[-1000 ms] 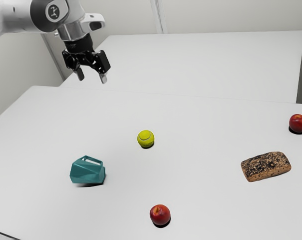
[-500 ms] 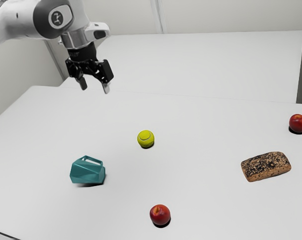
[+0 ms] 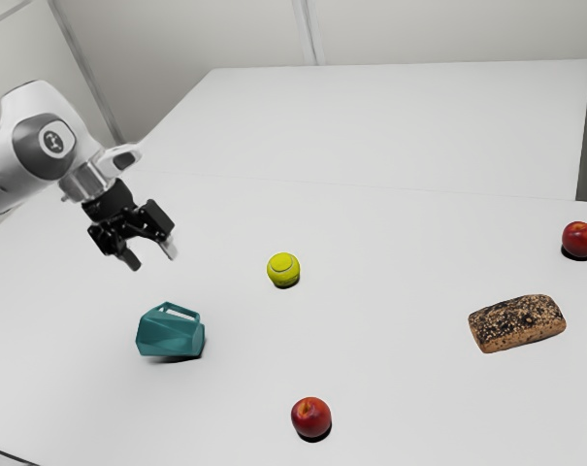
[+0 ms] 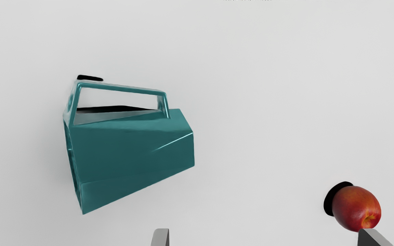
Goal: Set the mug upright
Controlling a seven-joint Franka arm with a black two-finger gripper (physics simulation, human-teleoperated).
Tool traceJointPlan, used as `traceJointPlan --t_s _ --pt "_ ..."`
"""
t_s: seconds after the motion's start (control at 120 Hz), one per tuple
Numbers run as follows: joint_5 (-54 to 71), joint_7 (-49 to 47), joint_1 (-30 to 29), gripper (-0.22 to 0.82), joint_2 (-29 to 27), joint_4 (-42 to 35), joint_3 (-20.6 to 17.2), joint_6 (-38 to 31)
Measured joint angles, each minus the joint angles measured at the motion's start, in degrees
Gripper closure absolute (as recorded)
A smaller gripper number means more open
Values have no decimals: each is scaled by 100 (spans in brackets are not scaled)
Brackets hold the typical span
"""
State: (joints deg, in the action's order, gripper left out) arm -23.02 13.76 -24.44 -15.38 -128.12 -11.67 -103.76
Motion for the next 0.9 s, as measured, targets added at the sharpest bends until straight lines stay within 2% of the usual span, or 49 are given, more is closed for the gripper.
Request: traceJointPlan --t_s 0.217,0.417,0.9 --pt "-749 1068 -872 0 163 -684 84 -276" --pt "-1121 2057 -1494 0 784 -858 86 -363" --pt "-2032 3828 -1551 1 1568 -936 38 -266"
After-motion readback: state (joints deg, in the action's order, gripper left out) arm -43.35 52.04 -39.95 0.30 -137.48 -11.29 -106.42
